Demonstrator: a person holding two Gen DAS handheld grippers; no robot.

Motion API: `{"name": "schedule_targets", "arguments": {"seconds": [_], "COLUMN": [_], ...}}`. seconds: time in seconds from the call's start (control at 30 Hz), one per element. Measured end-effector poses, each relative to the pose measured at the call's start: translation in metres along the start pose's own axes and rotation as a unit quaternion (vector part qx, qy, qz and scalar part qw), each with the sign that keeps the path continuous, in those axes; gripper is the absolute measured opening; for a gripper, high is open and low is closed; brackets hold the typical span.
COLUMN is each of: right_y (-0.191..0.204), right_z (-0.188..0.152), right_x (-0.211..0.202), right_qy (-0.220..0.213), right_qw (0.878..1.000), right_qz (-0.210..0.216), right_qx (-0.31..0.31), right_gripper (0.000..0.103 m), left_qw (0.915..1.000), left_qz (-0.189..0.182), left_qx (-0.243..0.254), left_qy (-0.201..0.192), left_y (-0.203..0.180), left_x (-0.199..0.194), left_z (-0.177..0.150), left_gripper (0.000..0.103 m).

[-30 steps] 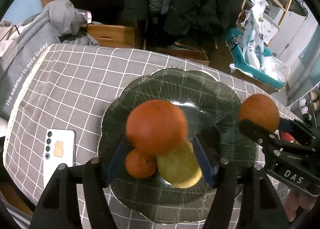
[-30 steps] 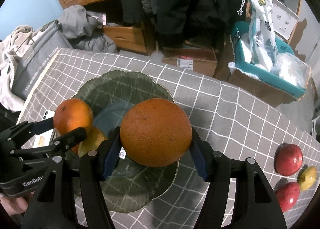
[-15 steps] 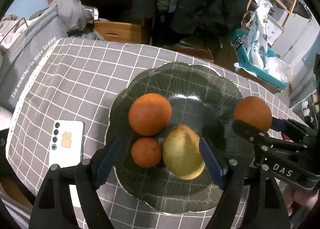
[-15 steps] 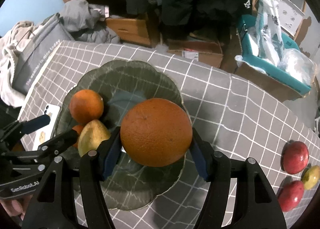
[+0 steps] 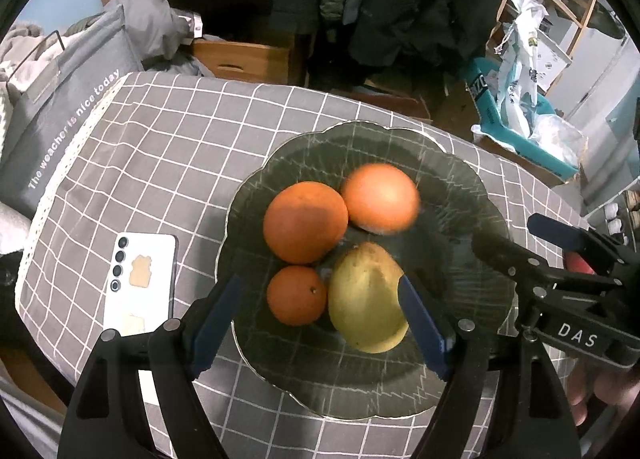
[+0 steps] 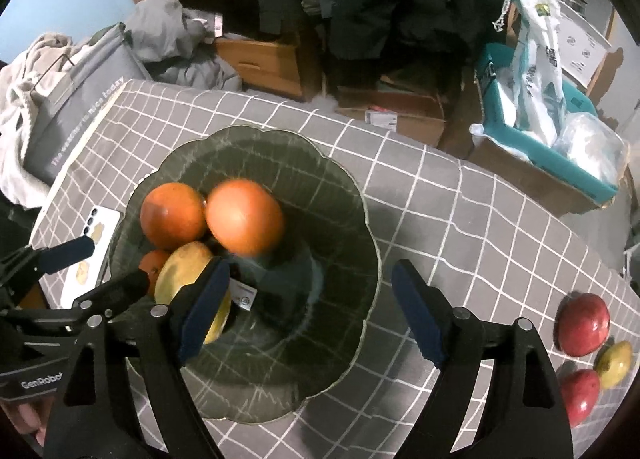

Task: Organize fruits
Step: 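Withdraw both tools from the bowl toward the remaining apples and tangerine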

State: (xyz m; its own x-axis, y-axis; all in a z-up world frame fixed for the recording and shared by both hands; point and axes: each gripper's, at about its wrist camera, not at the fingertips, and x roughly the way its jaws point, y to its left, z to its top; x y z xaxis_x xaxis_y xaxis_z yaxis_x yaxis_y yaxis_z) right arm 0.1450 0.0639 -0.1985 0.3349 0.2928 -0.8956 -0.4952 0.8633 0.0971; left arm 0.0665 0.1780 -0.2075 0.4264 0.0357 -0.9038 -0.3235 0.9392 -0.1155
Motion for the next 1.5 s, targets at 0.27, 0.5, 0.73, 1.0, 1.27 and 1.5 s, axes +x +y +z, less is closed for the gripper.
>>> {"name": "schedule_targets", "arguments": {"seconds": [0.27, 0.5, 0.73, 1.0, 1.27, 1.5], "right_y": [-0.012, -0.027, -0.051, -0.076, -0.098, -0.118], "right_z": [-0.004, -0.013, -0.029, -0.052, -0.077, -0.099], "right_x": [-0.023, -0.055, -0.092, -0.132, -0.164, -0.183], "right_qy": [-0.021, -0.043, -0.061, -0.075, -0.087, -0.092], "right_qw": [0.999, 0.998, 0.995, 0.990, 0.987, 0.983], "right_qz": [-0.028, -0.054, -0.077, -0.105, -0.124, -0.139], "right_qx": [0.005, 0.011, 0.033, 0.048, 0.056, 0.071], "right_gripper": [0.084, 0.084, 0.084, 0.084, 0.084, 0.084], "left_qw": [0.9999, 0.9994, 0.9976, 0.9937, 0.9902, 0.9875], "left_qz": [-0.004, -0.013, -0.023, -0.044, -0.057, -0.063], "left_qx": [0.006, 0.020, 0.051, 0.088, 0.113, 0.131], "left_qy": [-0.013, -0.027, -0.041, -0.054, -0.060, -0.061], "left_y": [-0.006, -0.019, -0.045, -0.084, -0.117, -0.142], "left_x": [-0.015, -0.033, -0.053, -0.072, -0.083, -0.085], "left_z": [0.000, -0.003, -0.010, -0.019, -0.026, -0.029], "left_gripper": [0.082, 0.082, 0.086, 0.086, 0.086, 0.087]}}
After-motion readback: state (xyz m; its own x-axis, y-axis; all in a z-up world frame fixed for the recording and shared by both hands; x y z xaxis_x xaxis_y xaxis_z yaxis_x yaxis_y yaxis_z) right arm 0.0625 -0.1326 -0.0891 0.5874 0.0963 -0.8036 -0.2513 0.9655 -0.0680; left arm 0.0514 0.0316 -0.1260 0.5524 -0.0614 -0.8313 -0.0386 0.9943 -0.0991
